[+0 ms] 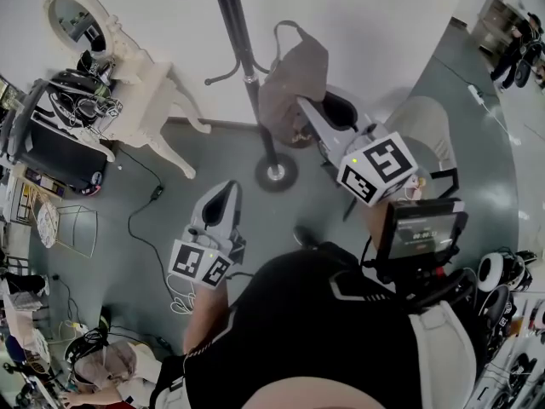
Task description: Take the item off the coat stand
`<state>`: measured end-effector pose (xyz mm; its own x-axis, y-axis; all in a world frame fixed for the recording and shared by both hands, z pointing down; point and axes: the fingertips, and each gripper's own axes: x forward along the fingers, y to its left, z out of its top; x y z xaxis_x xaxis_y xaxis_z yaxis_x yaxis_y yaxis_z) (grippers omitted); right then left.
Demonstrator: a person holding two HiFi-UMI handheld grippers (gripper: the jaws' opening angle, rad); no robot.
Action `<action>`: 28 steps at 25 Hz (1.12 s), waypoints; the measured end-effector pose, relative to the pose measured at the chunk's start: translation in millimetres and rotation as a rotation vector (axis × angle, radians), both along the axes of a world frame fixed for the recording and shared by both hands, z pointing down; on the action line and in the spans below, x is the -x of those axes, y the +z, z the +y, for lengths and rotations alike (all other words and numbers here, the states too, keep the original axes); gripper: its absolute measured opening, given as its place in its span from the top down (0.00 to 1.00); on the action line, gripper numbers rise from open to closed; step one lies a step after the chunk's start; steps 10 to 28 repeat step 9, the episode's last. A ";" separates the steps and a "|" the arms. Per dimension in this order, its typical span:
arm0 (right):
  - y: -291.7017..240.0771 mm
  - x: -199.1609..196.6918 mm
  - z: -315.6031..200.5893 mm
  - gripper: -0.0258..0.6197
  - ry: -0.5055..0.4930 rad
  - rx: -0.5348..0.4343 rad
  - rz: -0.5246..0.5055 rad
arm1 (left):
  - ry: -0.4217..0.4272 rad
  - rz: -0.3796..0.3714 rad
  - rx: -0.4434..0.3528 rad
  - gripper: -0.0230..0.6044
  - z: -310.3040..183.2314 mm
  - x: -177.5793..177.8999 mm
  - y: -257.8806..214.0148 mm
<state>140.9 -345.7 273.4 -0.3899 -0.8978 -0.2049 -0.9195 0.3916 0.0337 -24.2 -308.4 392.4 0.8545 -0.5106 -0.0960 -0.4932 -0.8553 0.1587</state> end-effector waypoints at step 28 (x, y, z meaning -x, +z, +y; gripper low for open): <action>-5.5 0.8 1.3 0.83 -0.002 -0.016 0.013 | -0.002 0.002 -0.006 0.95 1.8 0.6 -2.7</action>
